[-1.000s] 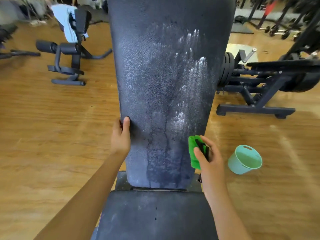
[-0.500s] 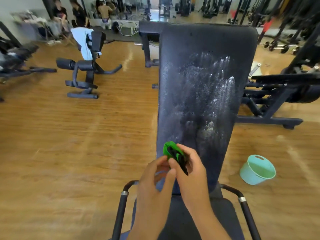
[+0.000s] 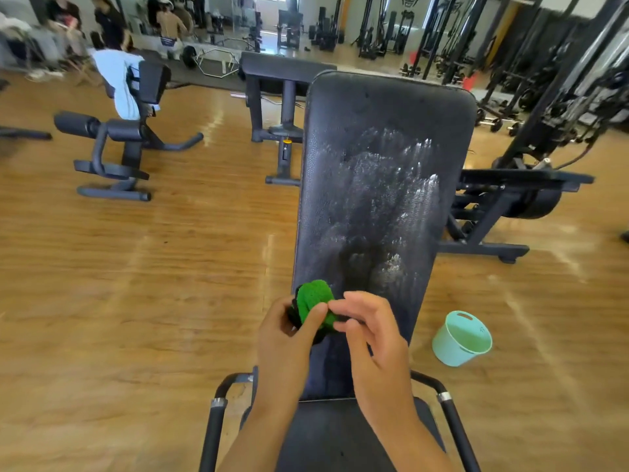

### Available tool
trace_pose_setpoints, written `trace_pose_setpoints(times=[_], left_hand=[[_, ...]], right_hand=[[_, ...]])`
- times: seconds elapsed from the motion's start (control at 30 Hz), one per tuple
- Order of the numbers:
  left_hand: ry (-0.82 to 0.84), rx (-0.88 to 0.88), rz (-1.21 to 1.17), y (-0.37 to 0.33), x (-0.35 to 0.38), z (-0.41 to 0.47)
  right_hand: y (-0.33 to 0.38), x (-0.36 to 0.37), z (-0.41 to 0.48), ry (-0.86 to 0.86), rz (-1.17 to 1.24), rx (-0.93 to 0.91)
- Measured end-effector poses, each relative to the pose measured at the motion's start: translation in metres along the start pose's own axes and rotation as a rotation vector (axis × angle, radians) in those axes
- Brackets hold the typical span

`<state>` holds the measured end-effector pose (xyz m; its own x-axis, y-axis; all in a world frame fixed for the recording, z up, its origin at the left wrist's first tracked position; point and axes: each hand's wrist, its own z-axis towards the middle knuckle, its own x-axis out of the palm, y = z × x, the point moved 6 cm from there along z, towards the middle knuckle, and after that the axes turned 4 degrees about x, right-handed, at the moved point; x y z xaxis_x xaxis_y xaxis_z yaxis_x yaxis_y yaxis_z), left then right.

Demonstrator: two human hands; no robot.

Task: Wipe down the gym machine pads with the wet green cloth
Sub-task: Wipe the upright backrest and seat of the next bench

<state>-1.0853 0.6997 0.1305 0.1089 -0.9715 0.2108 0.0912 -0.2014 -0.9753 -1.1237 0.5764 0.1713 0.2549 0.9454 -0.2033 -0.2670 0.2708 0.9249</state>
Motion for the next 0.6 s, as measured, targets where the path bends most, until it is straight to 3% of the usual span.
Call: trace_pose_setpoints(times=[0.1, 0.23, 0.4, 0.6], left_hand=[[-0.005, -0.031, -0.017, 0.004, -0.002, 0.024], [-0.021, 0.018, -0.036, -0.019, 0.008, 0.078], [-0.010, 0.234, 0.088, -0.074, 0.030, 0.161], [0.032, 0.540, 0.169, -0.169, 0.050, 0.243]], right_hand=[[0.006, 0.000, 0.032, 0.068, -0.152, -0.040], [0.024, -0.004, 0.100, -0.032, -0.371, -0.227], [0.057, -0.004, 0.194, -0.233, -0.693, -0.503], [0.072, 0.000, 0.270, -0.420, -0.993, -0.537]])
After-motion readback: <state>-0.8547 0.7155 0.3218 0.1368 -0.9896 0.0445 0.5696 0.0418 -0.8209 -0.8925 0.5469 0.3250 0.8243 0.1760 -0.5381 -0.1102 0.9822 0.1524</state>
